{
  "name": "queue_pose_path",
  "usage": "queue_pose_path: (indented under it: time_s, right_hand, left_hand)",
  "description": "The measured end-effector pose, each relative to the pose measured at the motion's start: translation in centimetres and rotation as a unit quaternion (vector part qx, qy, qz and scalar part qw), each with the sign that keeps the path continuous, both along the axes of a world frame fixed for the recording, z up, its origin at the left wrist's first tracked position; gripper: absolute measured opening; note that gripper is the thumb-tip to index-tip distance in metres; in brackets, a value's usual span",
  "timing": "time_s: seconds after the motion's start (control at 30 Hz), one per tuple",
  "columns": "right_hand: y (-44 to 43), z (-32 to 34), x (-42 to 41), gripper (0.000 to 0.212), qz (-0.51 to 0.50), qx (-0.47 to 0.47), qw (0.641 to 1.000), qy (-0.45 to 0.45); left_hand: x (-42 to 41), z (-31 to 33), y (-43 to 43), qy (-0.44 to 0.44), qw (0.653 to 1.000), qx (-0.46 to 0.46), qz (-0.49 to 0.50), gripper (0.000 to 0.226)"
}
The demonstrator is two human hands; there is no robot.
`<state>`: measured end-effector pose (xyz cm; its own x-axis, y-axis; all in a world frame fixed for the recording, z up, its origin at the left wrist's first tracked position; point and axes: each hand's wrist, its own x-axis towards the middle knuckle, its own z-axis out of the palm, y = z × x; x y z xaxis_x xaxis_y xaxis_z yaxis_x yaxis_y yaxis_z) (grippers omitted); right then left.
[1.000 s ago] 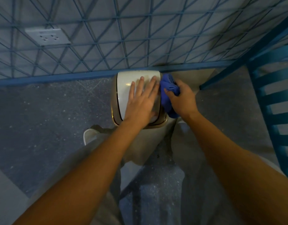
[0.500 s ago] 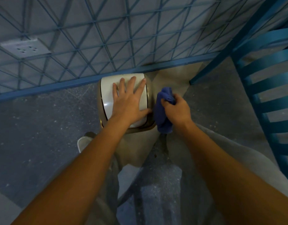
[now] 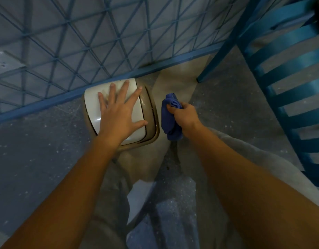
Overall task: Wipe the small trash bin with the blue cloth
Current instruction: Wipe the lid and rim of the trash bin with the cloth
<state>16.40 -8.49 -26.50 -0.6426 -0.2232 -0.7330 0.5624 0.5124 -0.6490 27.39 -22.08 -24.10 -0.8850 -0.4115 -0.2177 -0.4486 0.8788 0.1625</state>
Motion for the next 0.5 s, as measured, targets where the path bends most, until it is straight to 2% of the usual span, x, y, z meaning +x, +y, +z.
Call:
queue_pose_path:
  time_s: [0.13,0.27,0.4,0.5]
  right_hand:
    - [0.0,-0.3,0.0,0.035,-0.028,-0.002,0.999,-0.030]
    - [-0.4,-0.8,1.9,0.036,0.008,-0.001,0.999,-0.033]
    - [-1.6,-0.8,3.7,0.031,0.040,-0.036,0.999,0.006]
    - [-2.6,-0.5,3.8,0.032,0.071,-0.038,0.994,0.072]
  left_hand:
    - [0.6,0.3,-0.9,-0.019,1.000,0.009,0.002,0.095]
    - [1.4,0.5,-1.6,-0.046,0.999,0.025,0.004,0.096]
    - [1.6,0.4,-1.6,-0.053,0.998,0.040,0.005,0.097]
    - [1.5,0.3,-1.6,-0.047,0.998,0.045,0.004,0.097]
